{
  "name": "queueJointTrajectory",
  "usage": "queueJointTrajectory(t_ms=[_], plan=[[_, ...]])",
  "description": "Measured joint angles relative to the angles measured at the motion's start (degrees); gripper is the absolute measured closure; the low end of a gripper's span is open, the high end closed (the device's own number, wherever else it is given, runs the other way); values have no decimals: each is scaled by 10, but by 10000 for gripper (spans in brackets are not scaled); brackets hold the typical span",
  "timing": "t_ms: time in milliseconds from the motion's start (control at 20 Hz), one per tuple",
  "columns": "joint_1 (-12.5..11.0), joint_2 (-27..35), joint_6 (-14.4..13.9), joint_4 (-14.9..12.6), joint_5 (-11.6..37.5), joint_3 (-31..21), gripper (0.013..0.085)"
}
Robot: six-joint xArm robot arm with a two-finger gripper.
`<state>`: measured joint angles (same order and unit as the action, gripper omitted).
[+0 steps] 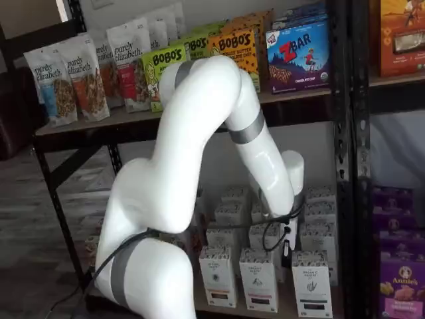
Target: Pick up the white box with a green strip in the middle, on the bottom shelf, the sixth box from the left
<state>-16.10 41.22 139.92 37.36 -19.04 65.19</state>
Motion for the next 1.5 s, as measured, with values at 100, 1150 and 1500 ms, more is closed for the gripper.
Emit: queueJointTrajectory(t_ms=[100, 1150, 1500], plan=[[1, 12, 19, 19, 10, 10, 130], [-22, 147, -196, -241, 26, 159, 130], [-32, 187, -328, -397, 9, 207, 130]])
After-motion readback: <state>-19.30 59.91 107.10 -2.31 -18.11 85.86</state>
